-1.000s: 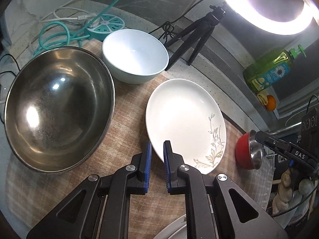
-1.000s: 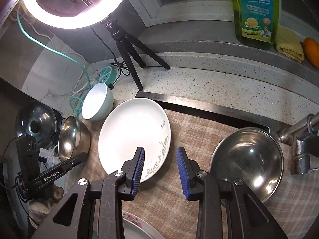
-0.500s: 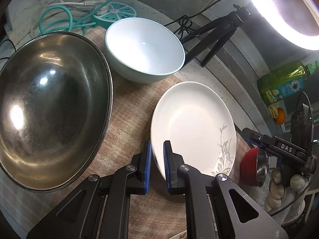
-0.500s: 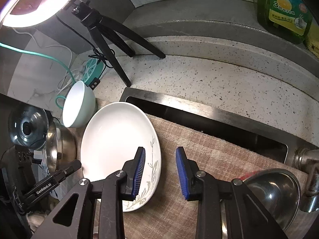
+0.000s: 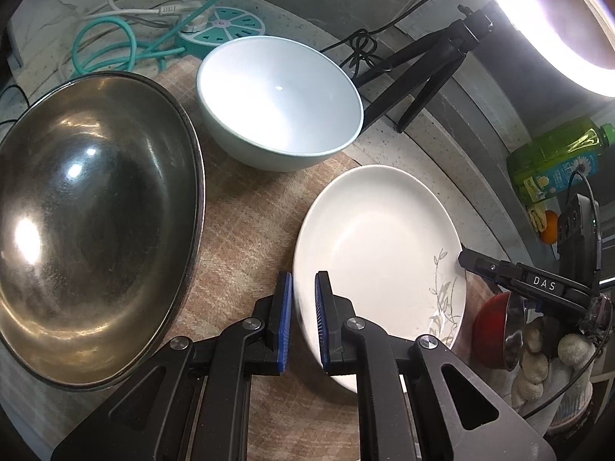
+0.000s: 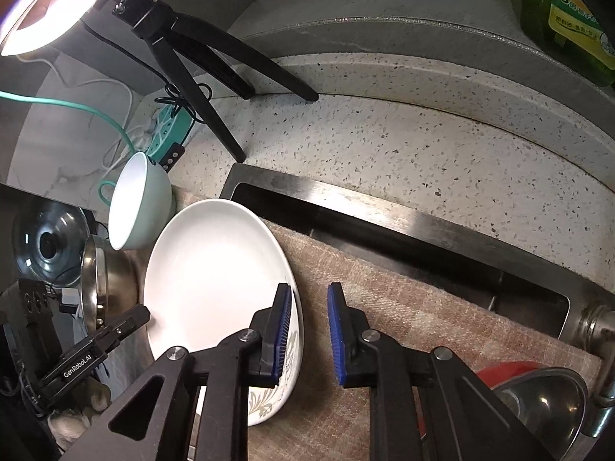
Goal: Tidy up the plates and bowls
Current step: 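Move both grippers to the white twig-pattern plate rim and close them, then lift the white twig-pattern plate with both grippers toward the plate stack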
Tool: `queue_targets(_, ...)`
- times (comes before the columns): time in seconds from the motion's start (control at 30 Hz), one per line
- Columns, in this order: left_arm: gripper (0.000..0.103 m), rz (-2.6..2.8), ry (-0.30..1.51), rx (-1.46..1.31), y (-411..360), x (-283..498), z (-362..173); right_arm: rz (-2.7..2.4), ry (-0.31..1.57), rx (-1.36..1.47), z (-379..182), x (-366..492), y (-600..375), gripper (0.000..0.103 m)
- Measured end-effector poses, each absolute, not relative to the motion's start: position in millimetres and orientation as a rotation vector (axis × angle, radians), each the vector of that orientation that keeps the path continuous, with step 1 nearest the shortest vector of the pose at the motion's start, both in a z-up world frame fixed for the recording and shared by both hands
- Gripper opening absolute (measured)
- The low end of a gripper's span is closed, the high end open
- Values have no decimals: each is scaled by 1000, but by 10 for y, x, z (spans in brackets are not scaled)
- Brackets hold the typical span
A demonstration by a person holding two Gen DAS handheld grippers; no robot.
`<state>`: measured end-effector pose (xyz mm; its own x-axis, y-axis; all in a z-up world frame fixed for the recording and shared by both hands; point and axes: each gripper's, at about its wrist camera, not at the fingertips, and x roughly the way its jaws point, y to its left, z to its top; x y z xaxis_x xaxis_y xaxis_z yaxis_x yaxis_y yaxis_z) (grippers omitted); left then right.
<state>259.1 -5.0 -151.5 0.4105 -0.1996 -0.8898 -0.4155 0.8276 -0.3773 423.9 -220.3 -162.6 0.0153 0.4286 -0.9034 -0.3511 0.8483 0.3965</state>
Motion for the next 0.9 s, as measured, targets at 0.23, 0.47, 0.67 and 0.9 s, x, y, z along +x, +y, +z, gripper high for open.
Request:
queue_targets(0.23,10,152,1165,-596,-116,2678,-1559,630,1445,79,-1665,4257,-2168,9)
queue_targets(0.47,10,152,1167,-597,-120,2710,-1562,637,1451,81,-1677,4255,-2121,5)
queue_targets(0.67,10,153,1165,-599,-115,2700,-1570,630,1447,82,-1676,4245,-2122,5)
queue_targets(0.9,10,155,1163,-608,-107,2674,-1556,610,1440,69,-1646,4202,-2124,5)
